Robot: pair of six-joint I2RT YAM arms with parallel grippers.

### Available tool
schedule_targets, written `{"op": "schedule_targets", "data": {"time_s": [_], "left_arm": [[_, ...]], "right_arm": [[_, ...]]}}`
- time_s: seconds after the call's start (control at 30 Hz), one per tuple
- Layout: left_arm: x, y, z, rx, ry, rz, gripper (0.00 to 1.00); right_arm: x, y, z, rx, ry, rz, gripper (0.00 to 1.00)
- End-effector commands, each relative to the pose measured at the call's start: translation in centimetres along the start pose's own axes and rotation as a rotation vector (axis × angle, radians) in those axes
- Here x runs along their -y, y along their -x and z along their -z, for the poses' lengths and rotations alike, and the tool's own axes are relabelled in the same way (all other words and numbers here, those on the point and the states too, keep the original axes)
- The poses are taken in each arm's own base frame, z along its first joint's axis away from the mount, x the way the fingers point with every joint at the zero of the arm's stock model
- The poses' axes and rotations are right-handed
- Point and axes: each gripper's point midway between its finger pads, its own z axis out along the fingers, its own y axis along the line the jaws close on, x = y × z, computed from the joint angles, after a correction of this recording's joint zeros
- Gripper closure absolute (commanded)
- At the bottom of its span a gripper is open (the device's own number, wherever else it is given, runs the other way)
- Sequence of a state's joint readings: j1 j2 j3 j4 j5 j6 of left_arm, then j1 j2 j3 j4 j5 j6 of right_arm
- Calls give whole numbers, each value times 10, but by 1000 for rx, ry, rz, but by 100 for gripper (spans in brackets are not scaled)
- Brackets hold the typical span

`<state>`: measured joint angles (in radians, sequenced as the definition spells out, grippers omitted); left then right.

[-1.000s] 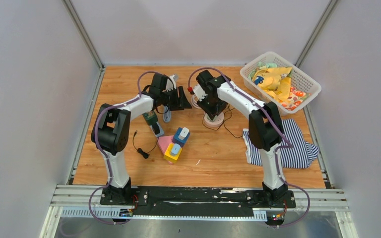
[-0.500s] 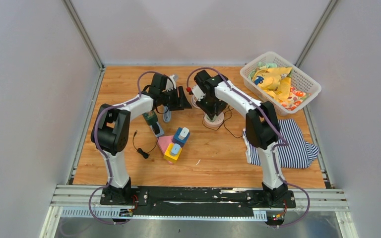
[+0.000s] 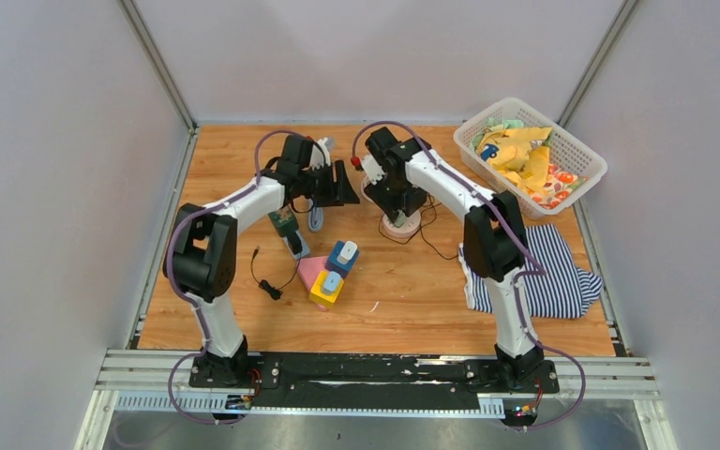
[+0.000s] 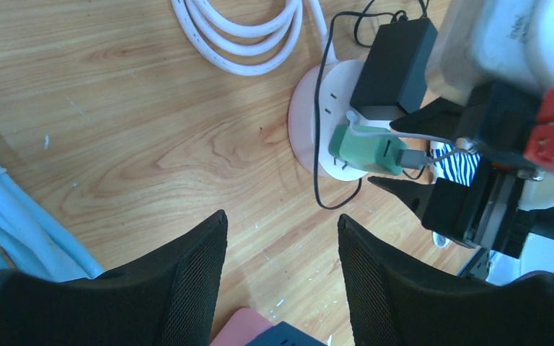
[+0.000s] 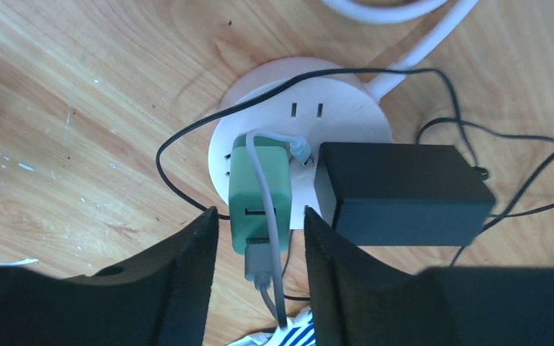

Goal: Insert the plug
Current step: Reset both arms

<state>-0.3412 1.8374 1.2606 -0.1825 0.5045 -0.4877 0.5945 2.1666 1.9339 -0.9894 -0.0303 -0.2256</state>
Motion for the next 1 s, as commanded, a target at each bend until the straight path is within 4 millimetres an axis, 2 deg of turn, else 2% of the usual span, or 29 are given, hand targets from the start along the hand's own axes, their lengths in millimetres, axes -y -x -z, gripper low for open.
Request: {"op": "schedule_targets", "data": {"time_s": [0.0,0.1,0.2,0.33,0.37,0.4,0.53,0.57,0.63,0.8,0.97], "left_arm": [[18,21,23,45,3,-62,40],[26,32,35,69,15,-91,40],[35,41,51,94,29,-124,38],[58,51,87,151,19,-185,32],[65,52,98,171,14,-204,11],[71,53,110,193,10,-226,2],[94,51,154,280,-9,-313,0],[98,49,165,301,-12,-327,0],[103,45,181,346,-13,-345,0],[90,30,211,435,80,-329,0],[78,4,230,476,115,-337,0]], "right_arm": [[0,26,36,106,0,-27,45],[0,33,65,176,7,-37,31],[-5,29,86,215,20,-51,1],[-10,14,111,276,13,-102,0],[-10,11,117,301,-1,-127,0],[-10,9,124,331,-11,-152,0],[-16,0,149,481,-21,-299,0],[-17,-3,146,497,-21,-315,0],[-20,-10,157,561,-24,-364,0],[-25,-35,176,641,-31,-394,0],[-29,-58,186,702,-35,-467,0]]}}
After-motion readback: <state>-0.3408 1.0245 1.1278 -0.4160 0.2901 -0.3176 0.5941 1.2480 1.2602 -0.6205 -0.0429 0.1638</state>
